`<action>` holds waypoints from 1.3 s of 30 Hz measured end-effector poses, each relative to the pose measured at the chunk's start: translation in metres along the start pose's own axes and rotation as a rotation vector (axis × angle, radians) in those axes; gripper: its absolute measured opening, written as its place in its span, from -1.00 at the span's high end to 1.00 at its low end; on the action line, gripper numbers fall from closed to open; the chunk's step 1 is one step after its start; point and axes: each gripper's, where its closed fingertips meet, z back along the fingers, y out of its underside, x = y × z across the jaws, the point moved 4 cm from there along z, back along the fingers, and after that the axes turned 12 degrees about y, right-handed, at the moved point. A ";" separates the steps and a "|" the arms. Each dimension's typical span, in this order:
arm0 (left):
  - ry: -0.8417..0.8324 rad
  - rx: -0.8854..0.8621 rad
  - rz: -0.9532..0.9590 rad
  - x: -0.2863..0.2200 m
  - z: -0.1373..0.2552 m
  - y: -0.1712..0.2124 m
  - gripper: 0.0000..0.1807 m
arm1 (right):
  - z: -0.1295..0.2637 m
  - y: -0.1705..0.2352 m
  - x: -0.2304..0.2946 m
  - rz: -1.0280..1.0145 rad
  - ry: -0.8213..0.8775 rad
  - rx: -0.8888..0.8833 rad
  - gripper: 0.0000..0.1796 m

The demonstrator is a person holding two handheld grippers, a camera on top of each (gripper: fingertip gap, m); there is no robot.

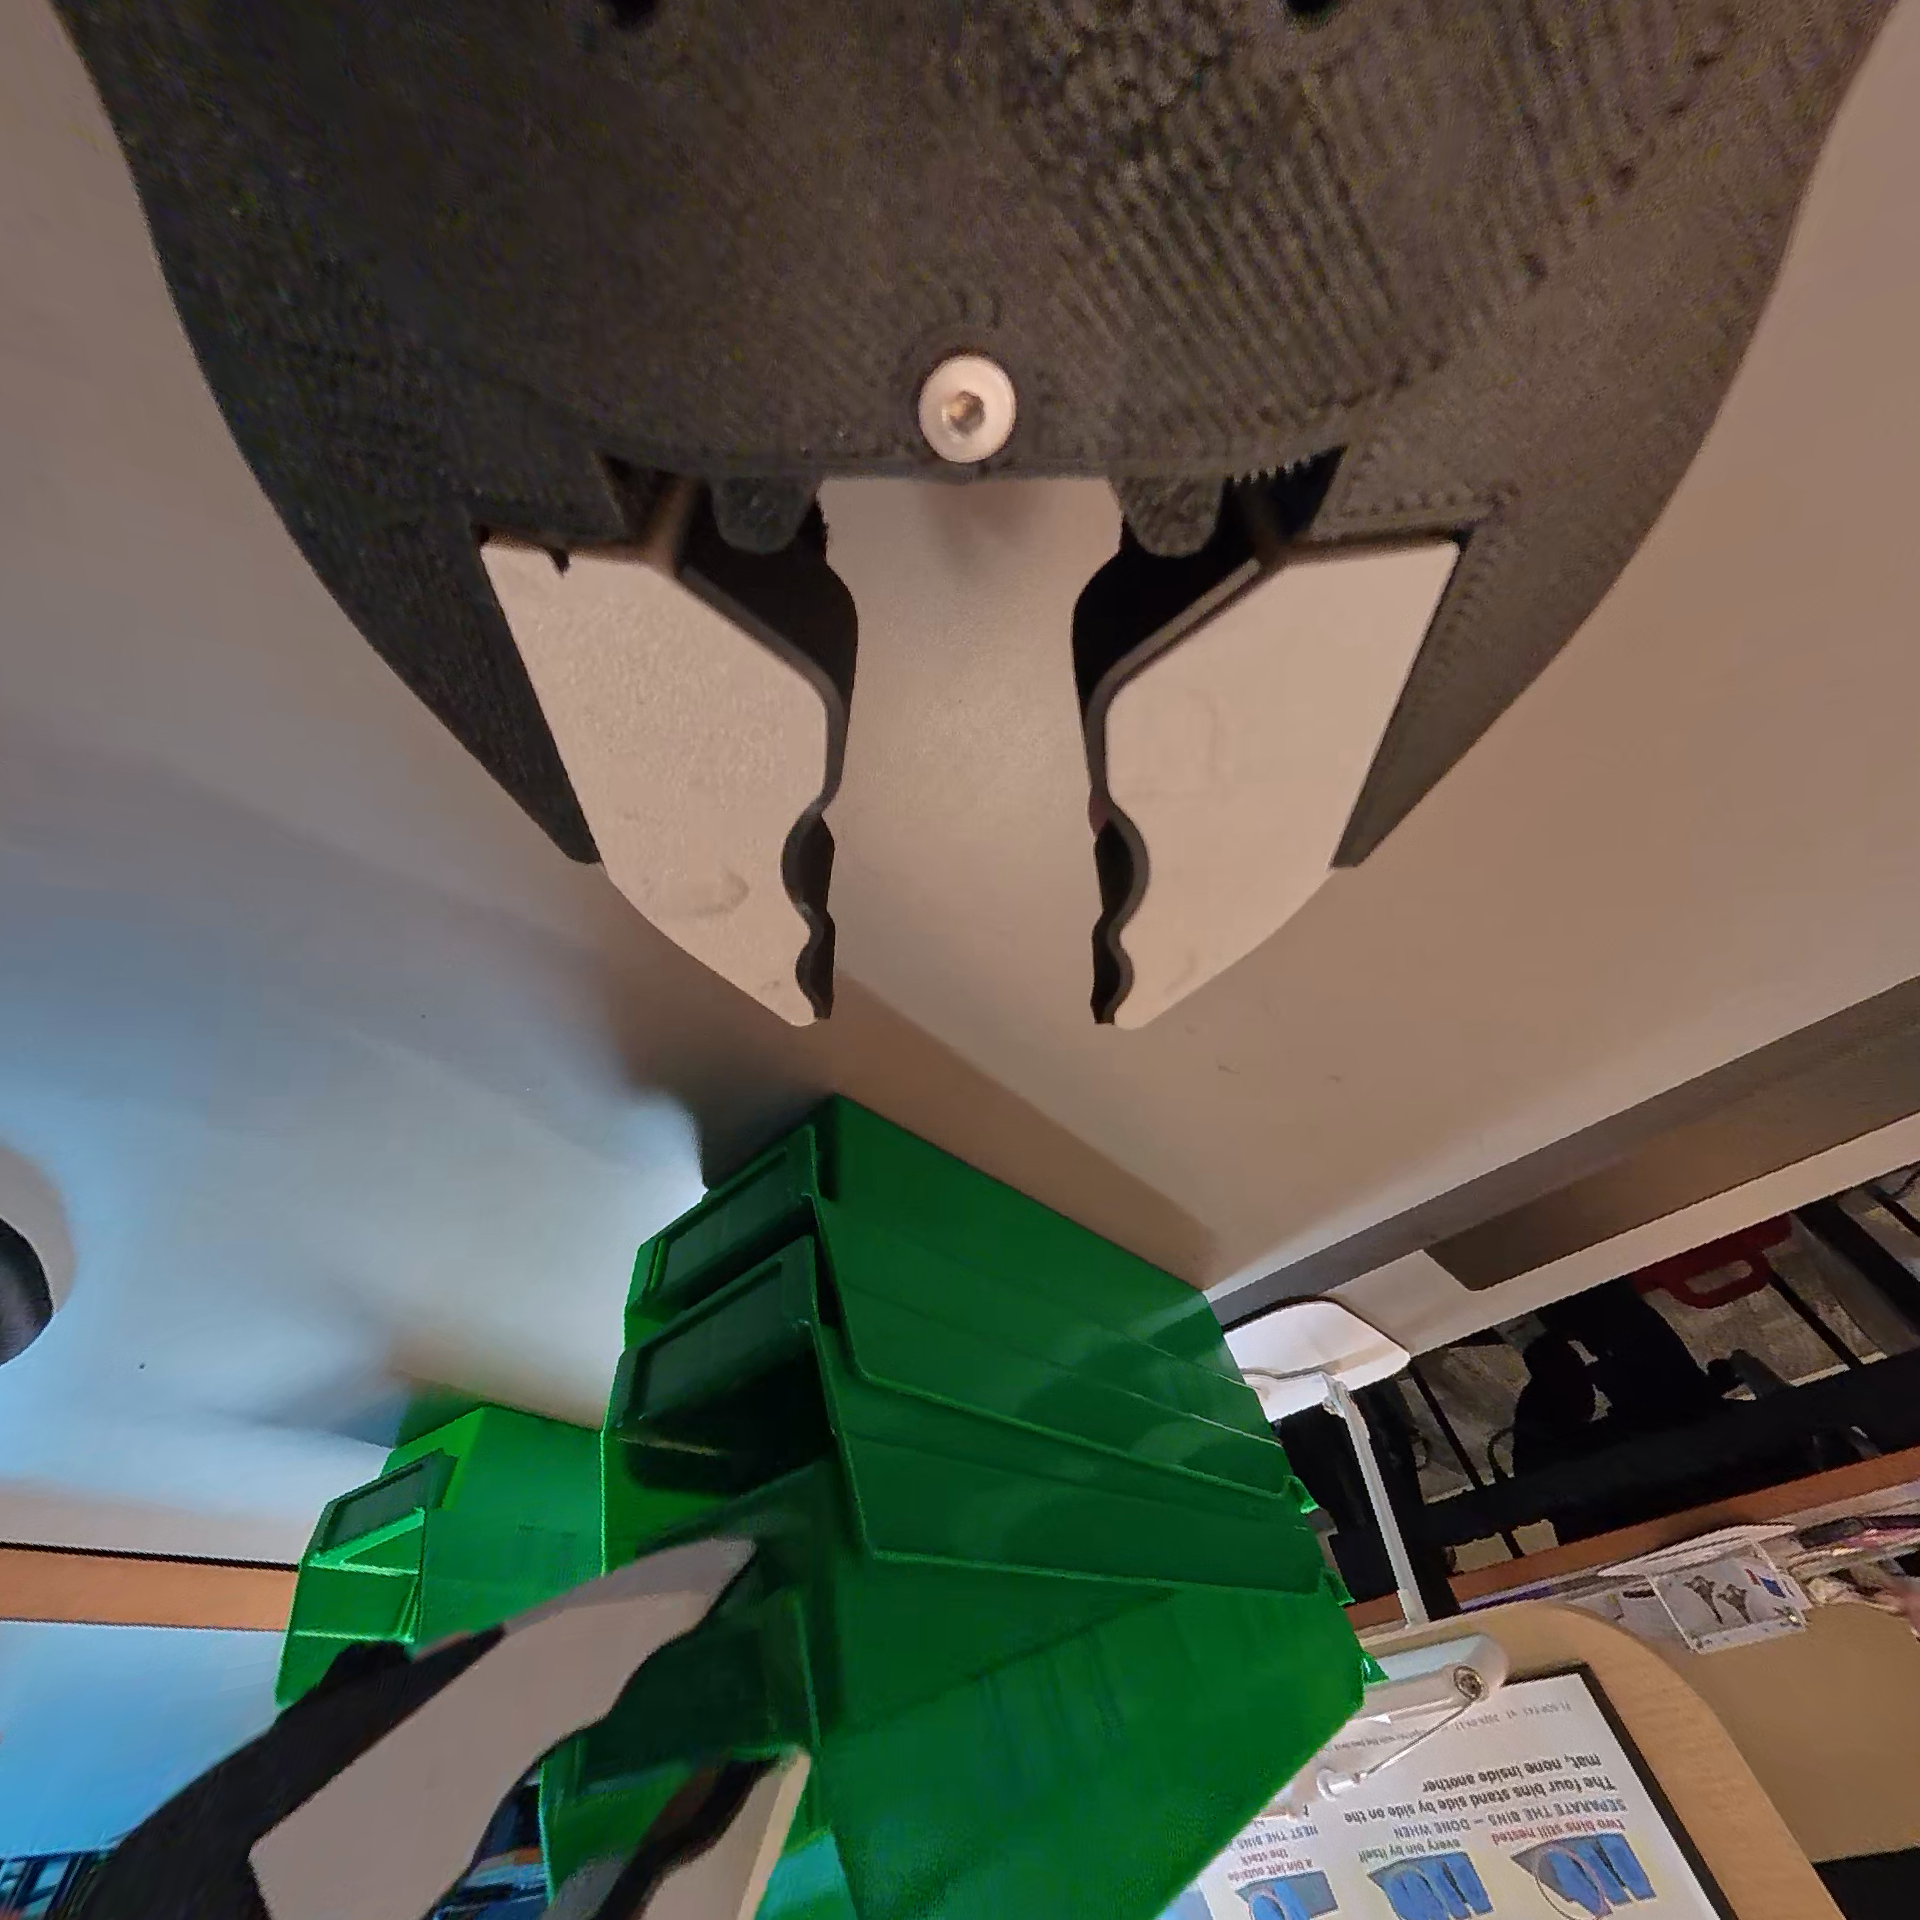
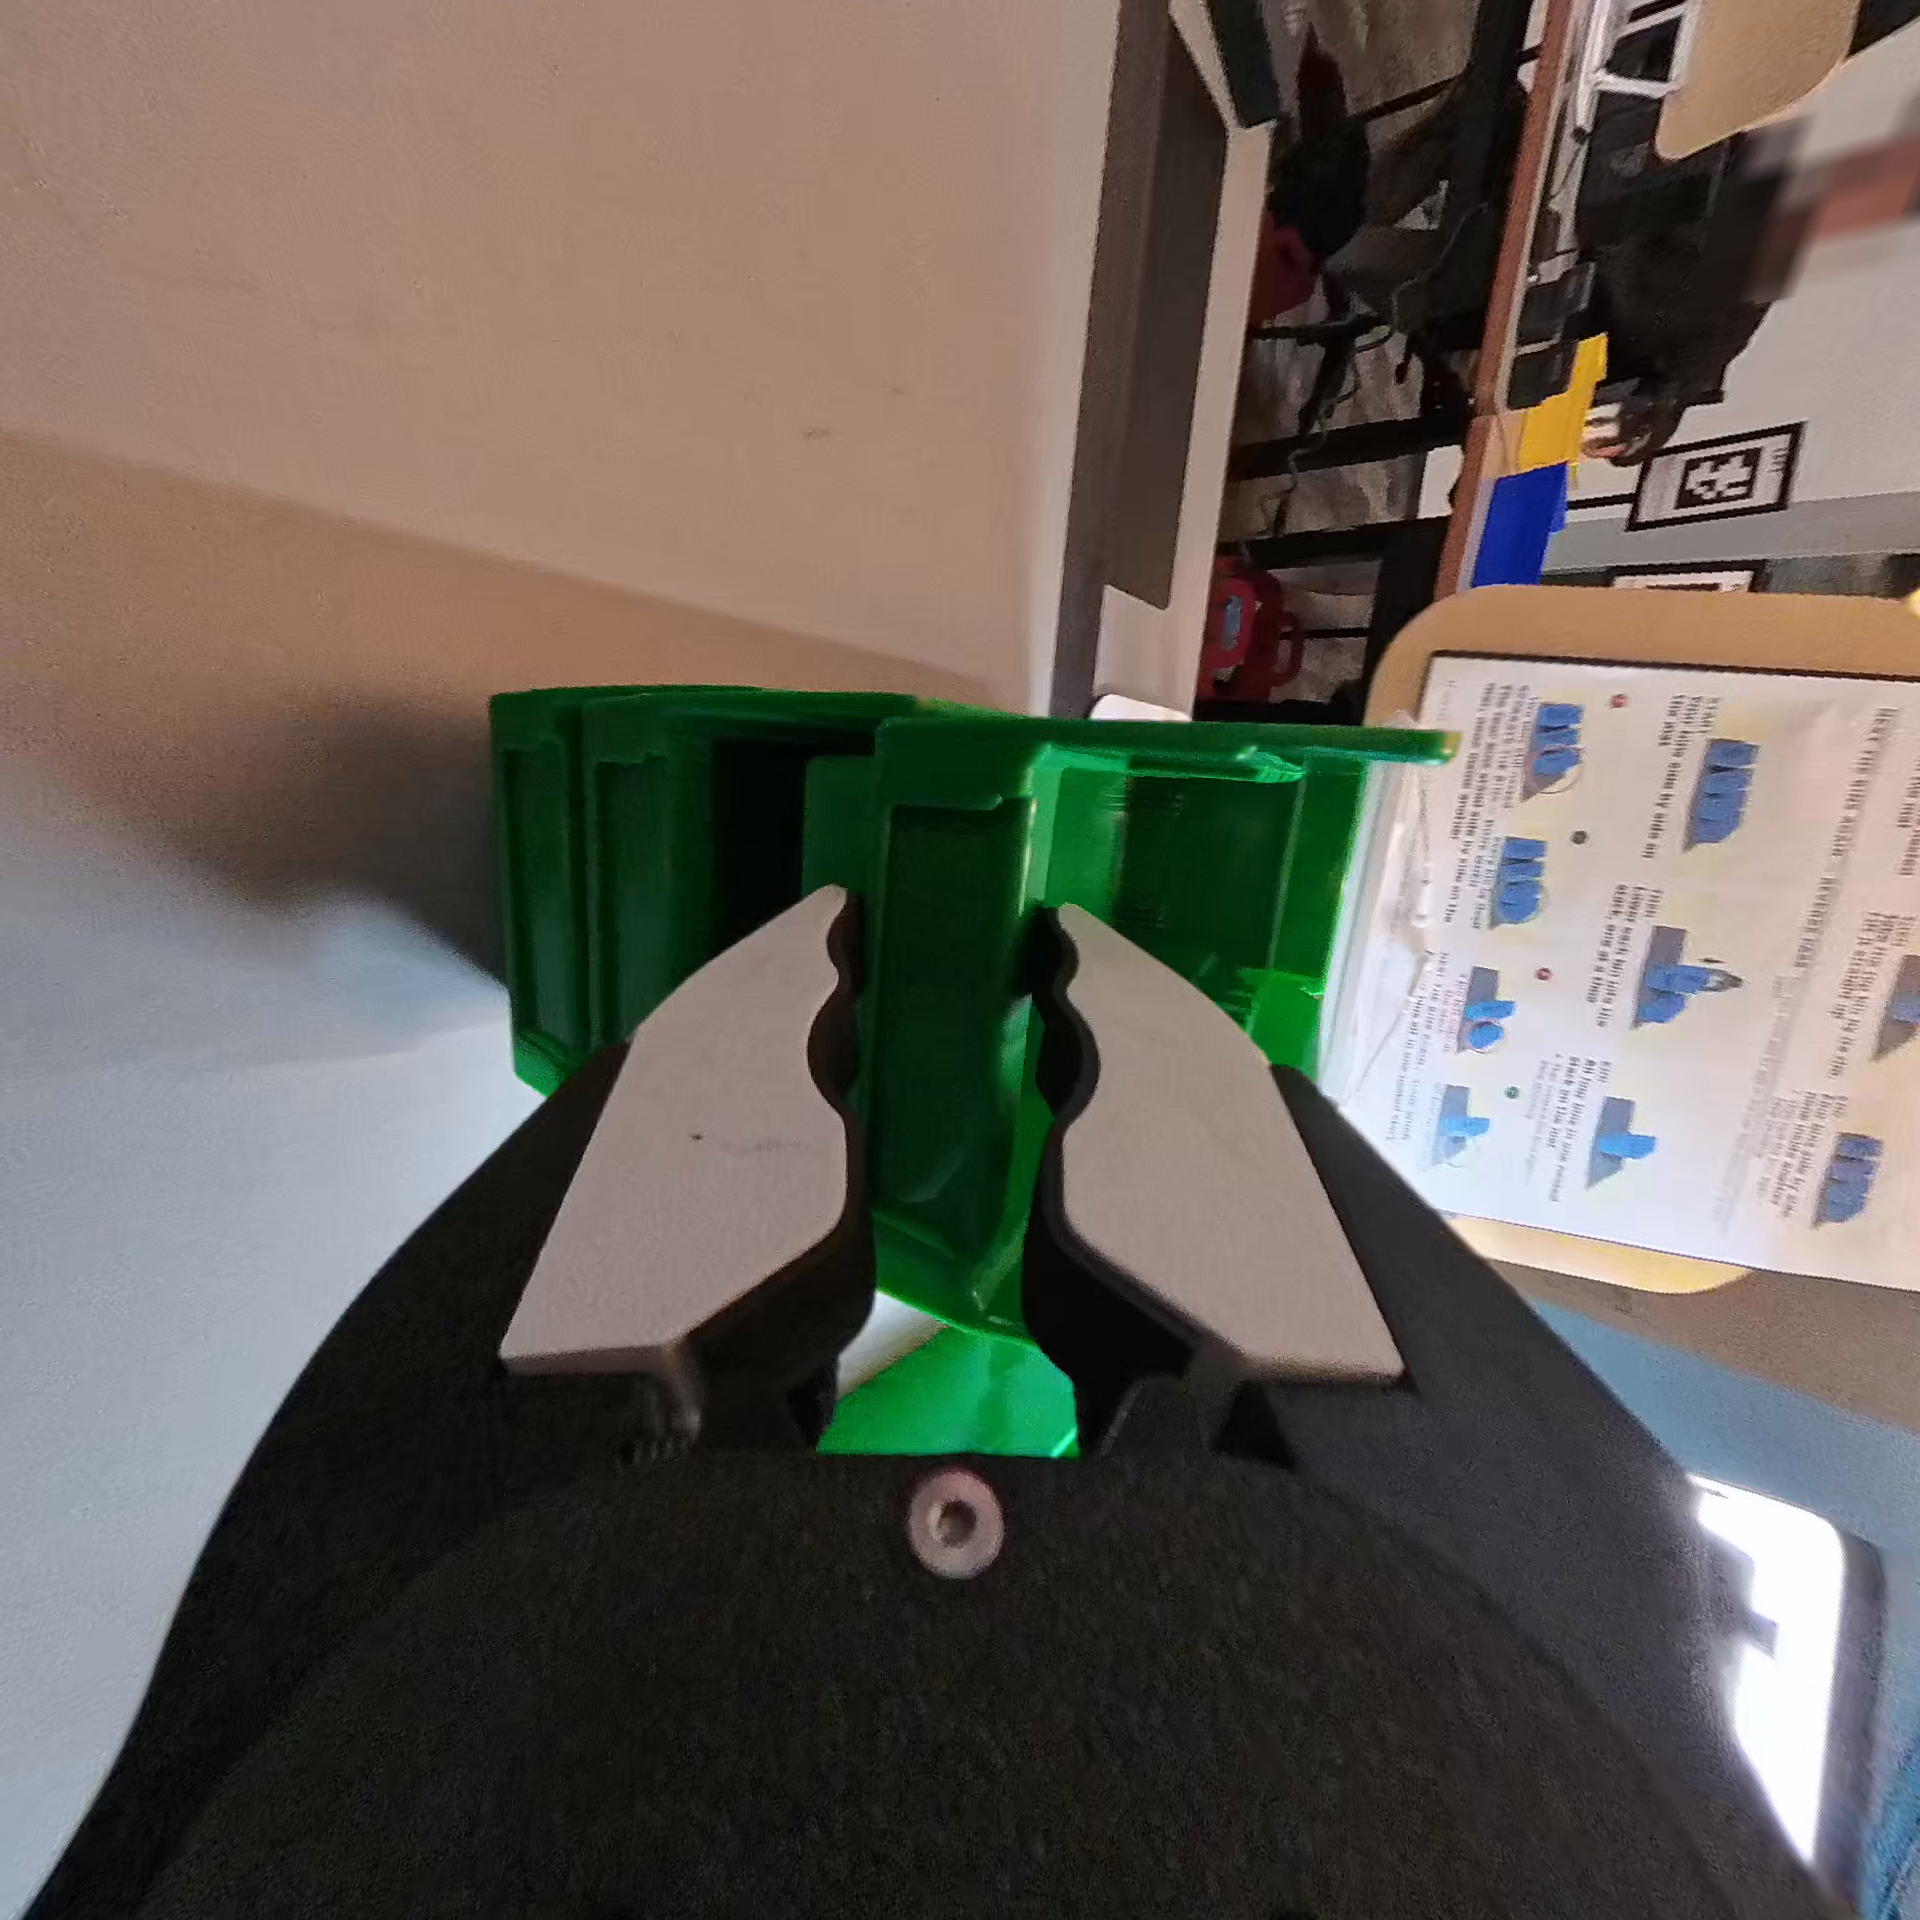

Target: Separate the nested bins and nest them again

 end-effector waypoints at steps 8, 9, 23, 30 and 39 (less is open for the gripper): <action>0.000 0.001 -0.001 0.000 0.000 0.000 0.47 | 0.022 -0.003 -0.044 -0.024 0.098 -0.038 0.67; -0.001 0.000 -0.001 0.000 0.000 0.000 0.47 | 0.025 -0.003 -0.051 -0.022 0.118 -0.041 0.67; -0.005 0.004 -0.003 0.000 0.000 0.000 0.47 | 0.069 0.041 -0.102 0.045 0.306 -0.039 0.68; -0.007 0.014 0.000 0.000 -0.002 0.002 0.47 | 0.040 0.102 -0.034 0.073 0.257 -0.043 0.68; -0.012 0.031 0.021 0.003 -0.004 0.005 0.48 | 0.000 0.162 0.052 0.077 0.319 -0.112 0.69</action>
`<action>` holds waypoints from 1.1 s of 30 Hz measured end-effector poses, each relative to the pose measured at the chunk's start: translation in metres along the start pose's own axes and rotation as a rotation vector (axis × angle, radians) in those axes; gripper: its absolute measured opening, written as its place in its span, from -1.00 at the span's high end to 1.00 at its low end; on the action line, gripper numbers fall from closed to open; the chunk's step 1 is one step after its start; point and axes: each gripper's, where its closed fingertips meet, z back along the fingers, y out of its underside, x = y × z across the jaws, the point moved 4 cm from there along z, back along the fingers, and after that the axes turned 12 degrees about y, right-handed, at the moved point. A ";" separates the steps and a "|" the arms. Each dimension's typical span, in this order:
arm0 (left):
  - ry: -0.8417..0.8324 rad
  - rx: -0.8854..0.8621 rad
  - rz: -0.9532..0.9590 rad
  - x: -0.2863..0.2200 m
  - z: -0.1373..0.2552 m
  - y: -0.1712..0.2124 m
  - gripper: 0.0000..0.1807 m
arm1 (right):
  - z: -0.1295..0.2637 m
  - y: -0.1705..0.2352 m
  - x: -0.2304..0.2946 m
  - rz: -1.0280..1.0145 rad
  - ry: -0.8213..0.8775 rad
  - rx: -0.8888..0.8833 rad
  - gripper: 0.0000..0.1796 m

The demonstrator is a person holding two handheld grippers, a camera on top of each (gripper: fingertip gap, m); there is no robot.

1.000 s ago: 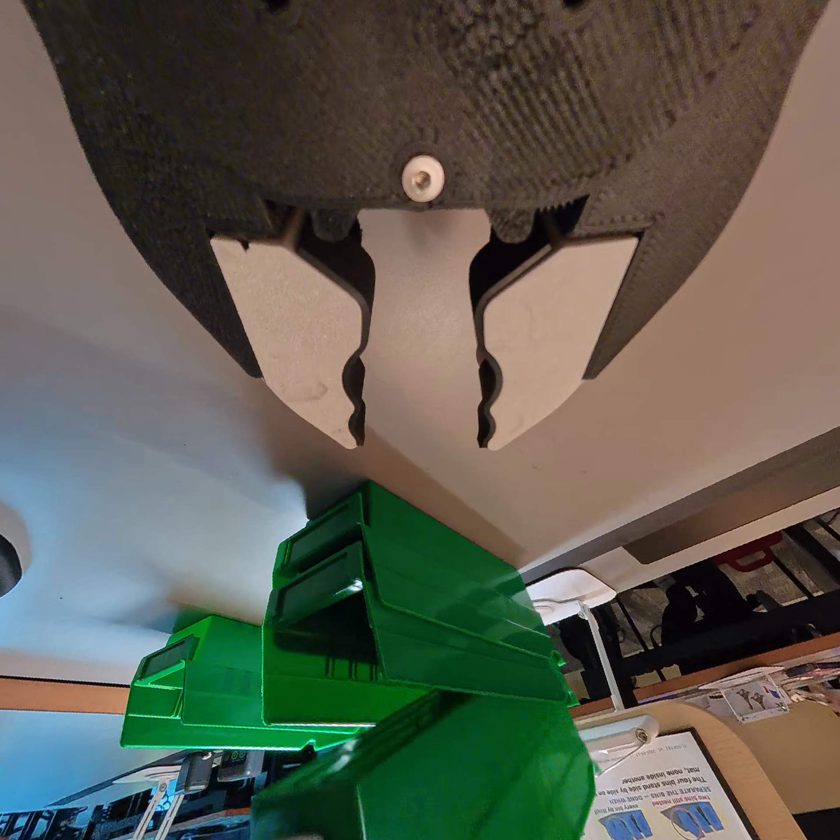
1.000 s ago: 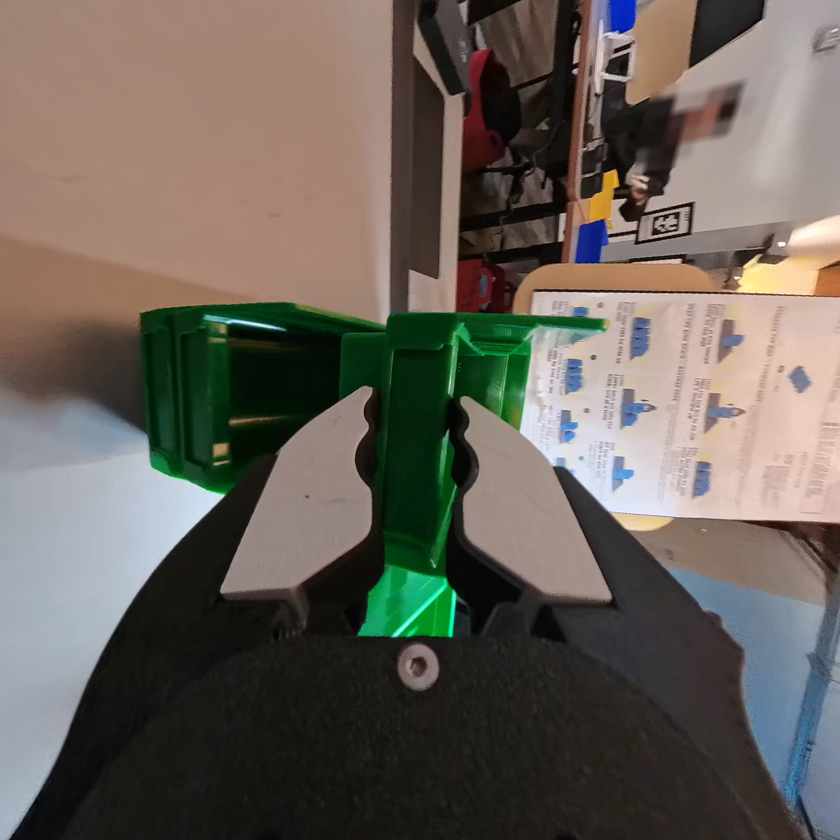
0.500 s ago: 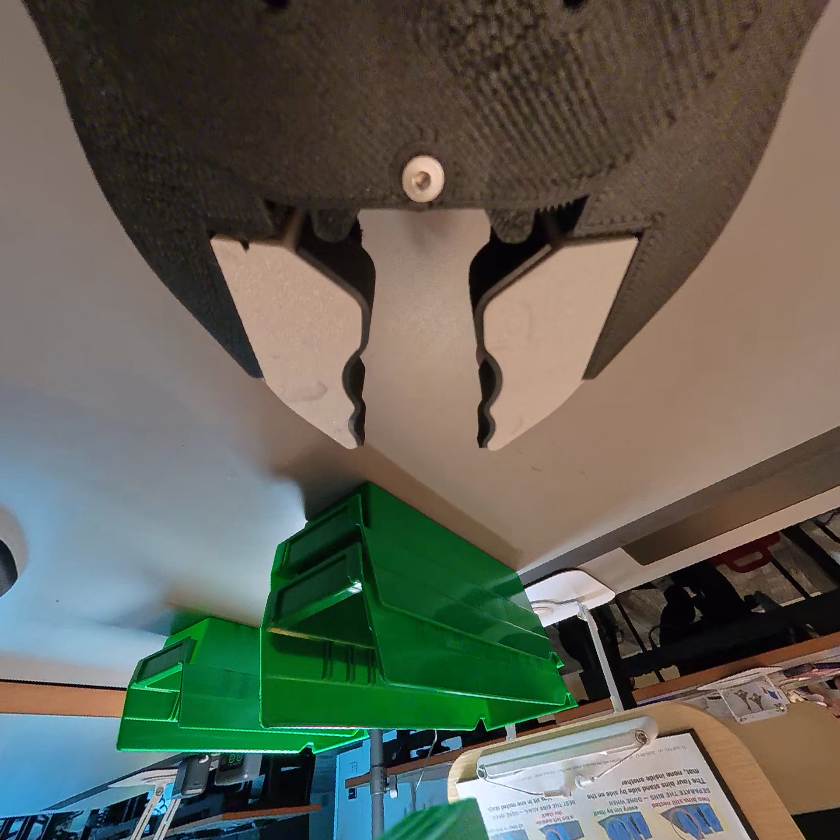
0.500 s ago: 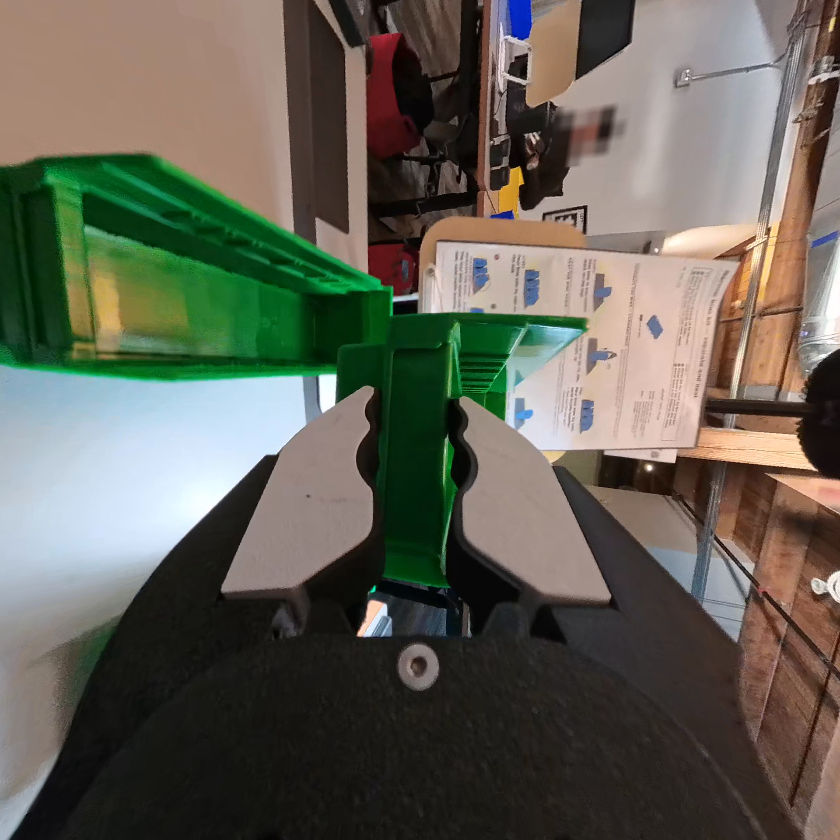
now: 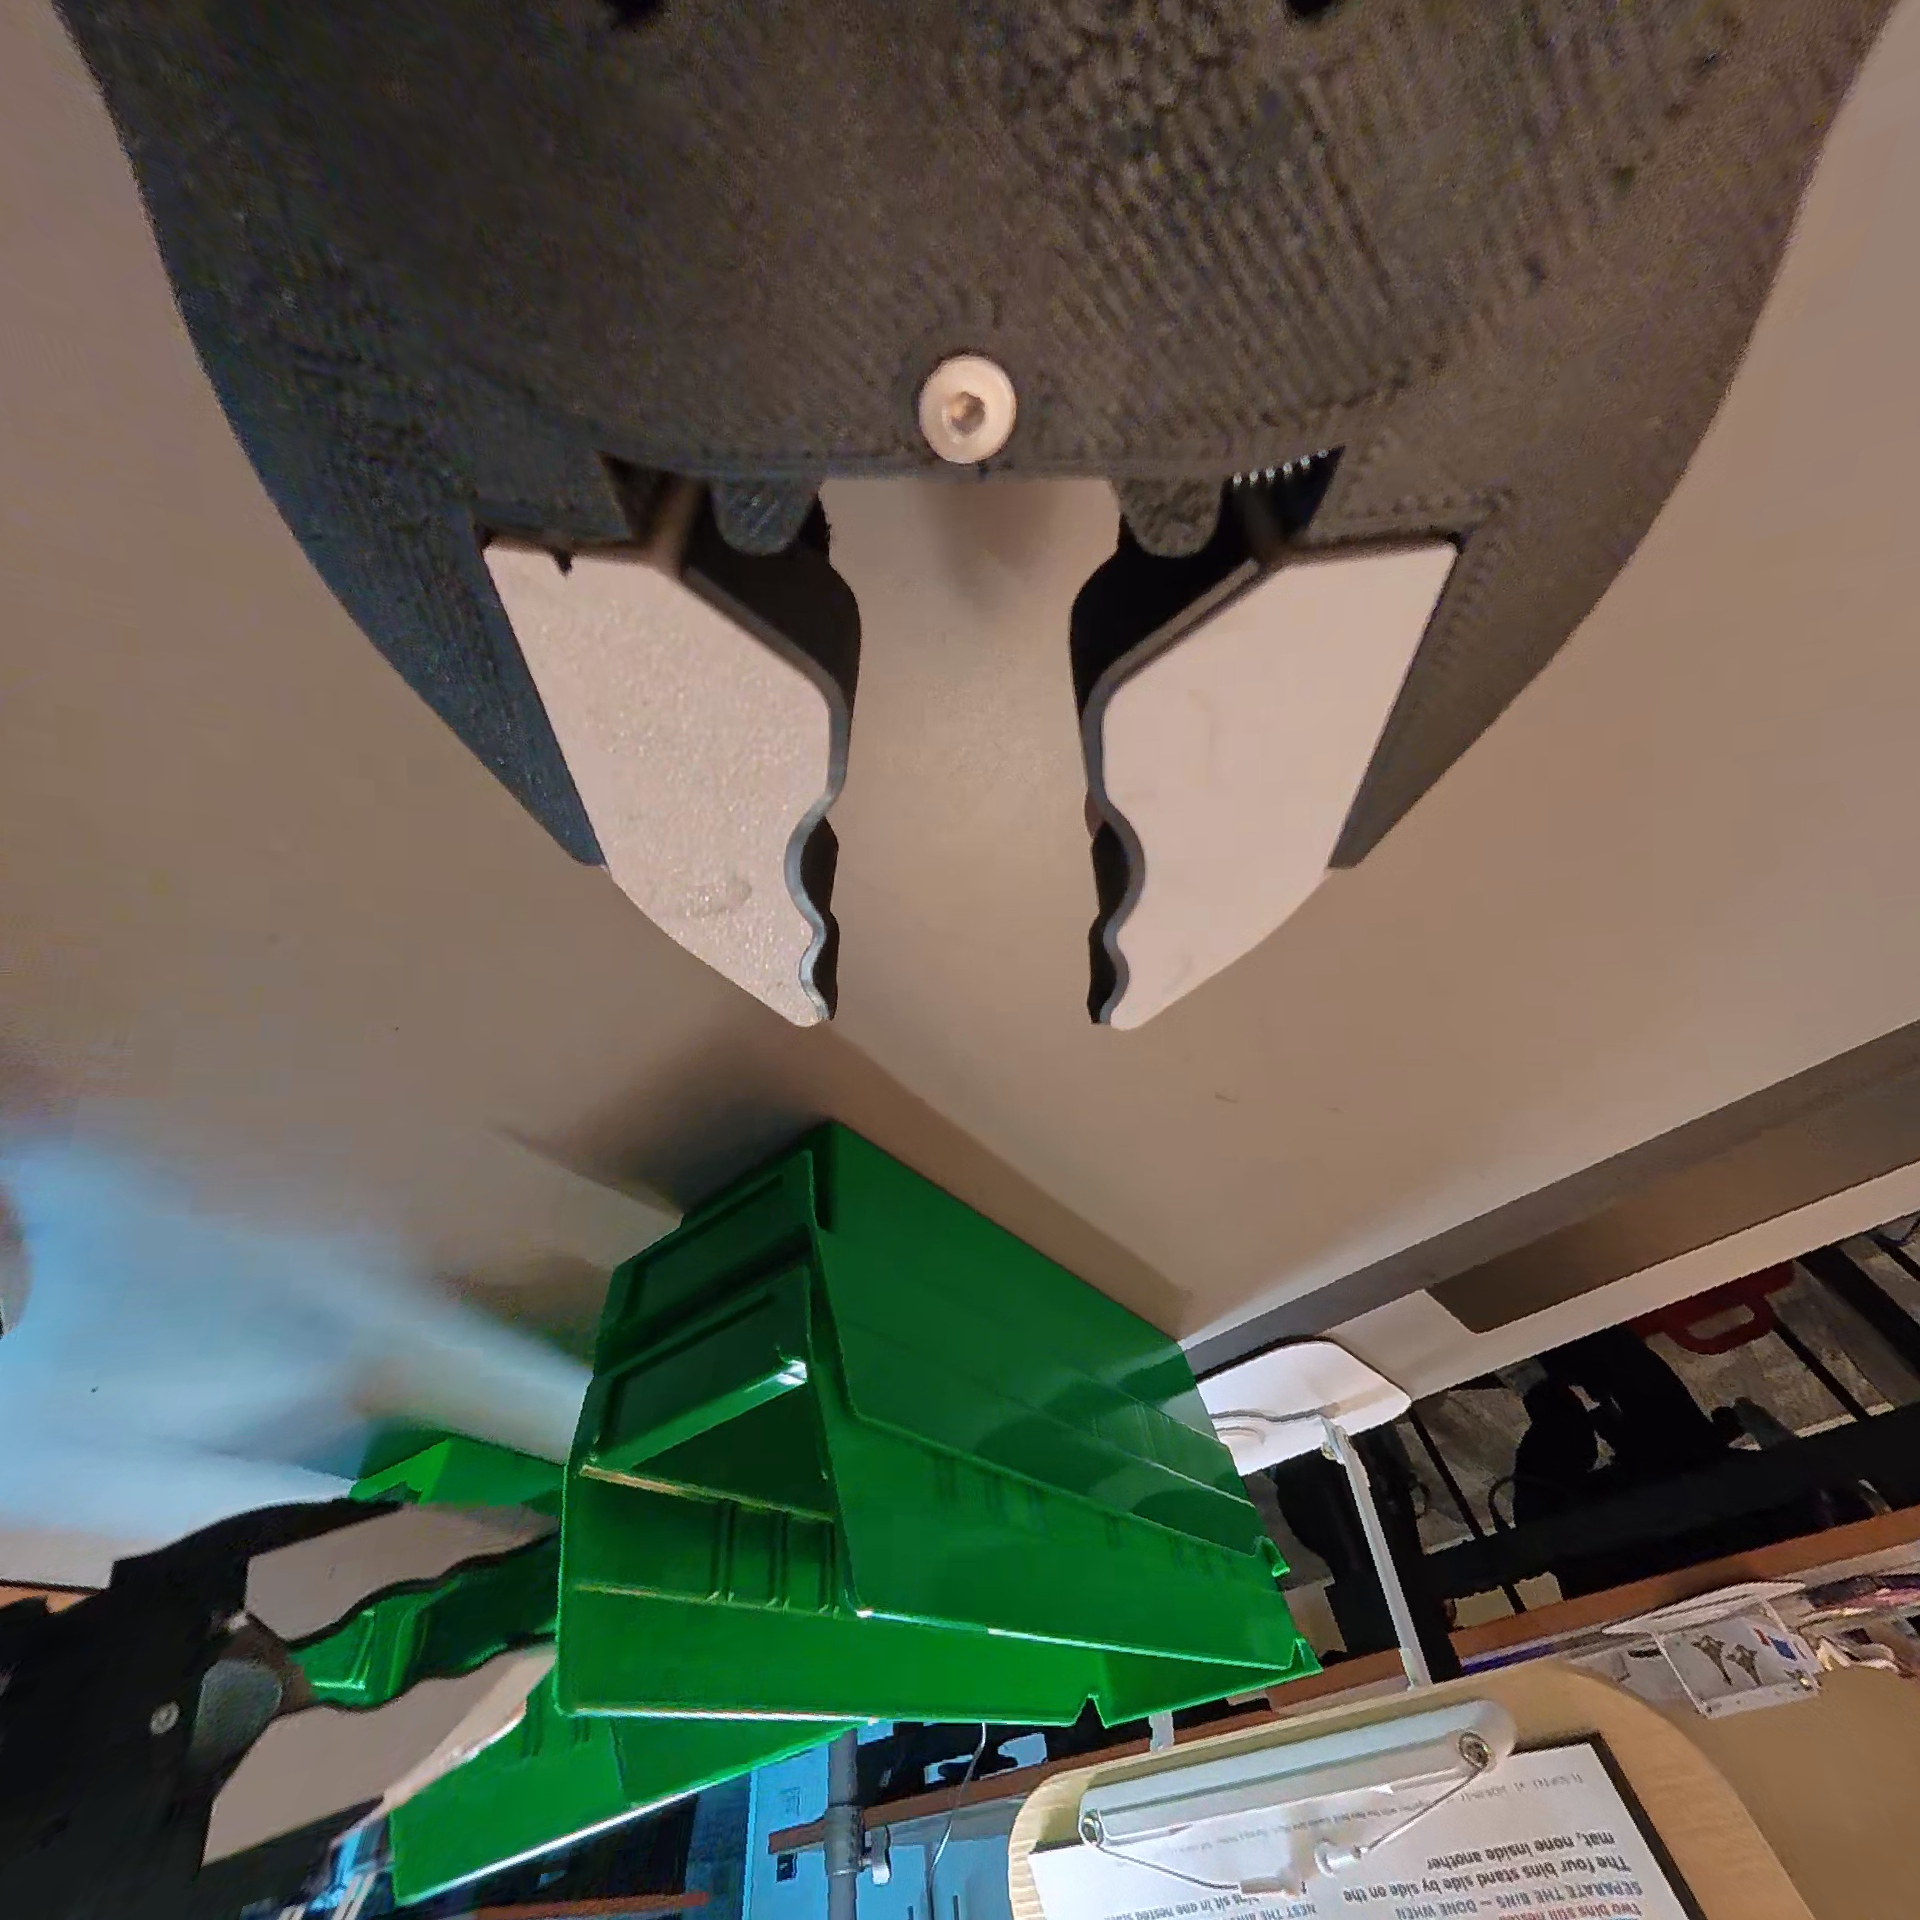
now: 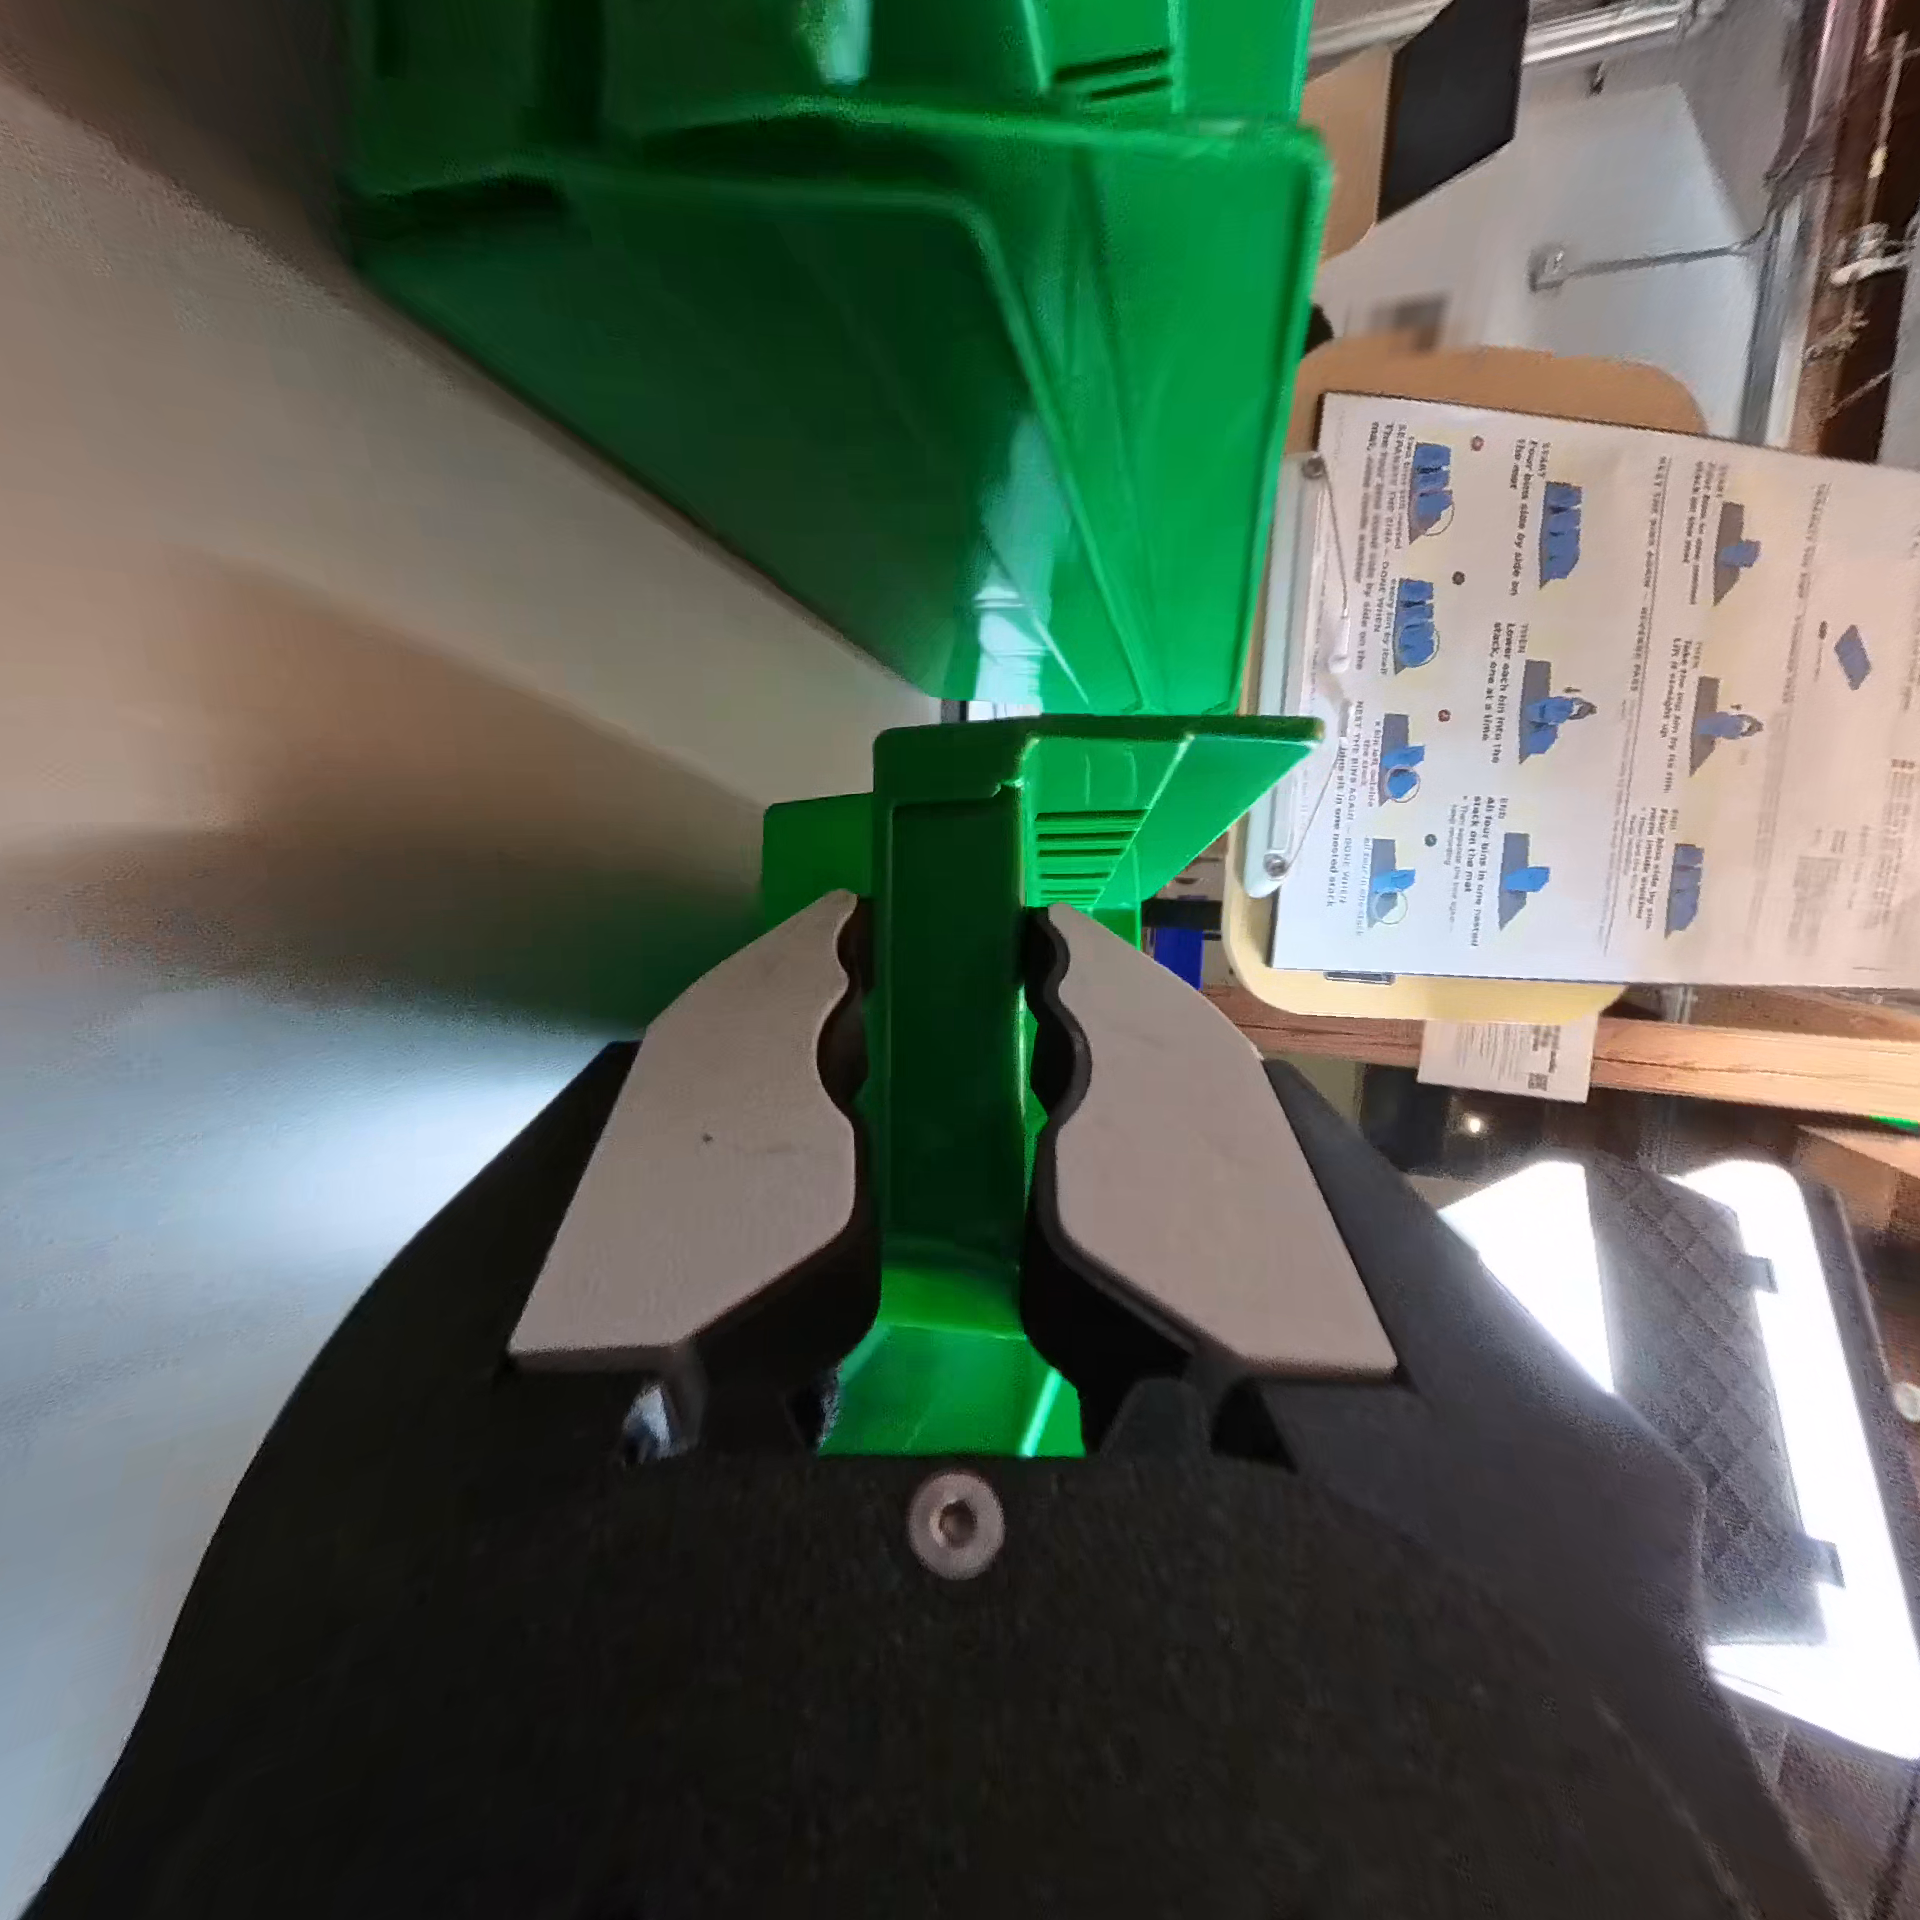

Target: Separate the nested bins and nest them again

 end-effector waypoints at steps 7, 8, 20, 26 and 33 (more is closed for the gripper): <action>-0.005 0.022 -0.008 -0.001 -0.003 0.002 0.49 | 0.021 -0.008 0.039 0.000 -0.005 -0.069 0.68; -0.007 0.024 -0.012 -0.001 -0.003 0.002 0.49 | 0.023 -0.011 0.044 -0.012 -0.016 -0.077 0.67; 0.088 0.020 -0.087 -0.019 -0.010 -0.022 0.51 | 0.038 -0.027 0.041 -0.253 -0.078 -0.031 0.52; 0.287 0.189 -0.377 -0.059 -0.042 -0.075 0.52 | 0.089 -0.041 0.029 -0.553 -0.057 0.025 0.40; 0.324 0.648 -0.699 -0.075 -0.124 -0.098 0.44 | 0.127 -0.032 0.027 -0.884 -0.059 0.083 0.31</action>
